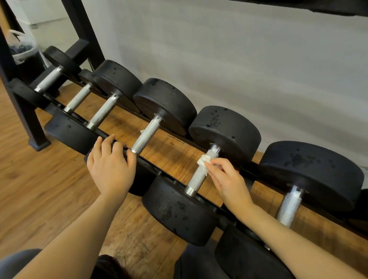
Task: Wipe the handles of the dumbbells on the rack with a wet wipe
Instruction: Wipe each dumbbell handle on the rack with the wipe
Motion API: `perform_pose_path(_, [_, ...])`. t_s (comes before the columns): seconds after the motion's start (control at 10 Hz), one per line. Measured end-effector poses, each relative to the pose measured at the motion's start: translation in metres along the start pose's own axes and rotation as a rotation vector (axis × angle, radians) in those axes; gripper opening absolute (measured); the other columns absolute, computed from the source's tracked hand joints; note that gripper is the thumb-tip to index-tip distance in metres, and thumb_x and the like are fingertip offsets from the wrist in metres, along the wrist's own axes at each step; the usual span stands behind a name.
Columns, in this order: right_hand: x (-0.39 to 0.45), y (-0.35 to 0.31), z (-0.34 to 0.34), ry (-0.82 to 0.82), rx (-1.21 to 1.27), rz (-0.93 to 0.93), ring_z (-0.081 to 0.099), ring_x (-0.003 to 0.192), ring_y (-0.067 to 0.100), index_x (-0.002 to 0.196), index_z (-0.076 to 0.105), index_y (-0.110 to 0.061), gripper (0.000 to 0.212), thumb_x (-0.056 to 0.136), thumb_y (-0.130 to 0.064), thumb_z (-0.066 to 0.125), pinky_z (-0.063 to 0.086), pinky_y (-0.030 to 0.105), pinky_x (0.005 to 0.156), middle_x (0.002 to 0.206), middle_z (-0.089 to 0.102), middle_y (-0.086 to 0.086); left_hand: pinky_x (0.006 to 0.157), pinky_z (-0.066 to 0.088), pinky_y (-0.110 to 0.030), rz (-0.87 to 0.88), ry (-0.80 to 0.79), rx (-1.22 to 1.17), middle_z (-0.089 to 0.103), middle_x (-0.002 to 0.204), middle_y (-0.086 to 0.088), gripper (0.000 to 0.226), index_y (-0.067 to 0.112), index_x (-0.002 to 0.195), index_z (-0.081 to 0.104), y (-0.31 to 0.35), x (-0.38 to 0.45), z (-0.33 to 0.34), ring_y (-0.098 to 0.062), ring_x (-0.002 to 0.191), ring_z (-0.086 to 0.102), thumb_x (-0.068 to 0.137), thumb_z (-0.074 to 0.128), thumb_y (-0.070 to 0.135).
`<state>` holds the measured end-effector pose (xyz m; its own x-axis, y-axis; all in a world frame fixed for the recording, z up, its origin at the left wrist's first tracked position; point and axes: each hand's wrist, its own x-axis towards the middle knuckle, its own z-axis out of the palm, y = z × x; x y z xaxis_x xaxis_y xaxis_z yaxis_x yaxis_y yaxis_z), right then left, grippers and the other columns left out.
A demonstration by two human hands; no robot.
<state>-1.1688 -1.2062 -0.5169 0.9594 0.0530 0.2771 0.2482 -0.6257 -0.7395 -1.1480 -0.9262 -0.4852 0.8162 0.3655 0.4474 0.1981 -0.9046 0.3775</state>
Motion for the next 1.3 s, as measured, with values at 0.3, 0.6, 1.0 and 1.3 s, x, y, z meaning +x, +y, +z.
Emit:
perform_pose_path(0.3, [0.005,0.016,0.001,0.093,-0.040,-0.110,0.046,0.099,-0.020,0.124,0.060,-0.012,0.041,0.099,-0.041,0.046,0.036,0.002,0.083,0.110,0.051,-0.027,0.119,0.020,-0.048,0.013,-0.028,-0.046,0.029,0.159,-0.013,0.055,0.007,0.147,0.041,-0.005,-0.018,-0.011,-0.030,0.148,0.024,0.100,0.051,0.032])
perform_pose_path(0.6, [0.001,0.010,-0.003,0.118,-0.121,-0.224,0.049,0.101,-0.011,0.124,0.061,-0.003,0.037,0.096,-0.025,0.052,0.043,0.005,0.081,0.106,0.047,-0.019,0.120,0.017,-0.049,0.015,0.000,-0.016,0.031,0.158,-0.015,0.055,0.006,0.149,0.038,-0.006,-0.022,-0.004,-0.032,0.148,0.023,0.102,0.049,0.032])
perform_pose_path(1.0, [0.003,0.015,-0.001,0.150,-0.352,-0.332,0.043,0.100,0.005,0.121,0.065,-0.007,0.033,0.093,-0.023,0.056,0.050,0.027,0.078,0.111,0.060,0.006,0.118,0.019,-0.050,-0.005,0.077,-0.023,0.037,0.155,-0.015,0.058,0.005,0.145,0.042,-0.005,-0.022,0.003,-0.032,0.146,0.028,0.097,0.040,0.037])
perform_pose_path(1.3, [0.006,0.007,0.002,0.128,-0.364,-0.426,0.056,0.105,0.020,0.113,0.068,0.001,0.028,0.089,-0.012,0.062,0.051,0.027,0.088,0.114,0.063,0.011,0.118,0.020,-0.049,-0.006,0.096,-0.026,0.038,0.154,-0.014,0.057,0.006,0.144,0.044,-0.005,-0.021,0.005,-0.031,0.145,0.029,0.096,0.040,0.037])
